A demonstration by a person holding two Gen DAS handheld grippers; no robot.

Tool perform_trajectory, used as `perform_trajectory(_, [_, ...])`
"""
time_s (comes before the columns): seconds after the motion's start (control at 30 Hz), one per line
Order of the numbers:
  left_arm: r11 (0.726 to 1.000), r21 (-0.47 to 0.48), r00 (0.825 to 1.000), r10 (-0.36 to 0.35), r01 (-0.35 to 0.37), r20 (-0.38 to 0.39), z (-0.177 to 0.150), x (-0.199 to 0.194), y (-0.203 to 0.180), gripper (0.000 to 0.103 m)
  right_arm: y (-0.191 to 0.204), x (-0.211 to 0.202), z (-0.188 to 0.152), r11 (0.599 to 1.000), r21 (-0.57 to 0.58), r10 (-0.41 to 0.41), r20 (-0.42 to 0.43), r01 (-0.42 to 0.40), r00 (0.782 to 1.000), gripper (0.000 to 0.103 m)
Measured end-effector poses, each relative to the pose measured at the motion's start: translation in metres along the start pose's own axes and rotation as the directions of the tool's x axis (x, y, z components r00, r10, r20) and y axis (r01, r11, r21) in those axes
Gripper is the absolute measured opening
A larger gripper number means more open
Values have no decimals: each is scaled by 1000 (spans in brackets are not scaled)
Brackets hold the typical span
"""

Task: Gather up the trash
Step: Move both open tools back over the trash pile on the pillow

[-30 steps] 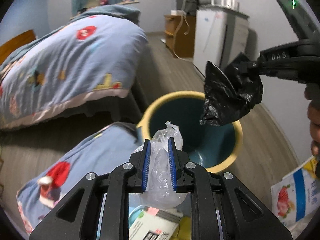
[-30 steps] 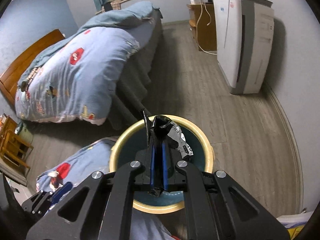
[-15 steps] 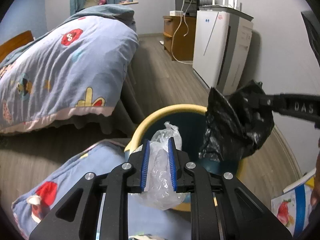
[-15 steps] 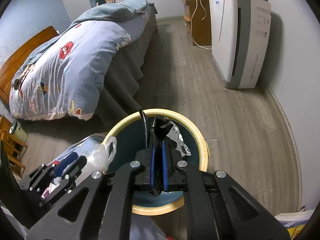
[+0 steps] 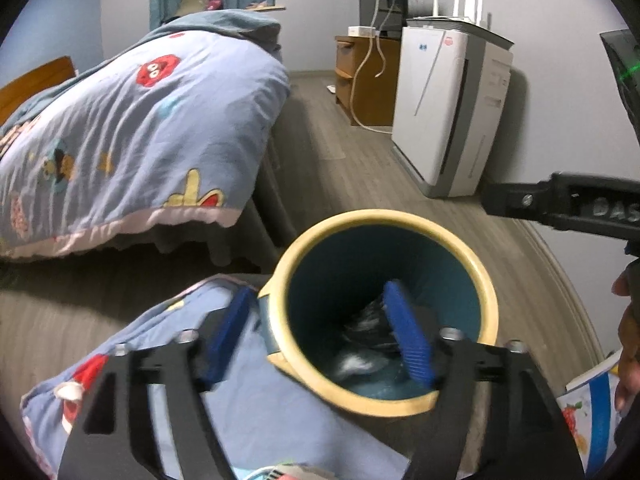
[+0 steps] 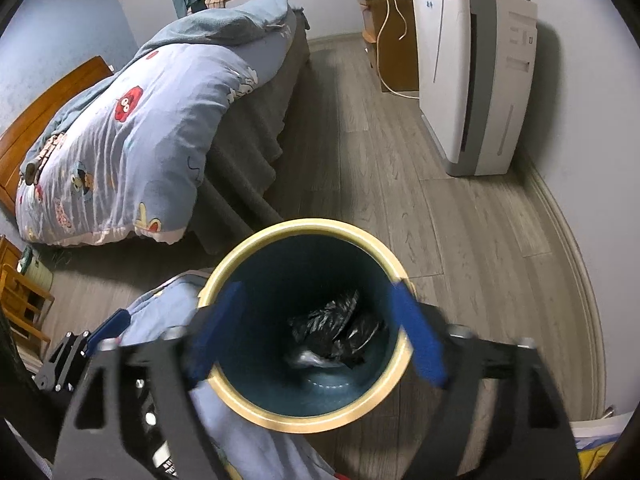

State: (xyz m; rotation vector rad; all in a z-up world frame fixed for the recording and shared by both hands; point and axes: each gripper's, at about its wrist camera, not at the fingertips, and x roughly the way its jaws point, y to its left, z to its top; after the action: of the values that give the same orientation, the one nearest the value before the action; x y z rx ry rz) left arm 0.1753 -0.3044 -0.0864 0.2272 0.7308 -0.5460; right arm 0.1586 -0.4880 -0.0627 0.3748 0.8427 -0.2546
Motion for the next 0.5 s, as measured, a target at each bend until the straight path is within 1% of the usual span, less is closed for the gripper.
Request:
perform_trajectory(0.03, [1000,-5,1000,5,-5,6,-1,-2,2,85,2,-1,0,1000,-4,8,4,-8,1000,94])
perform_trajectory(0.07, [1000,-13,1000,9,-9,11,-2,-5,6,86,4,-1,0,1000,-12,13,7,-13,1000,98])
perform_trajectory(0.13, [999,-29,1000,22,-21,7,-4,-10,11,89,9,-4,1,999,-33,17,18,-16,1000,97])
perform_trajectory(0.3, [997,-64,999,34,-34,-7,-14,-29,30,91,19,-5,1,999,-42,30,14,-30,999,97])
perform_trajectory(0.43, [996,-67,998,51,-52,-20,-28,-62,50,91,26,-6,1,999,-28,45,3,-45,999,97])
perform_trajectory(0.5, [996,-57,997,74,-75,-20,-32,-80,63,92,32,-7,0,998,-26,65,0,-65,998,97])
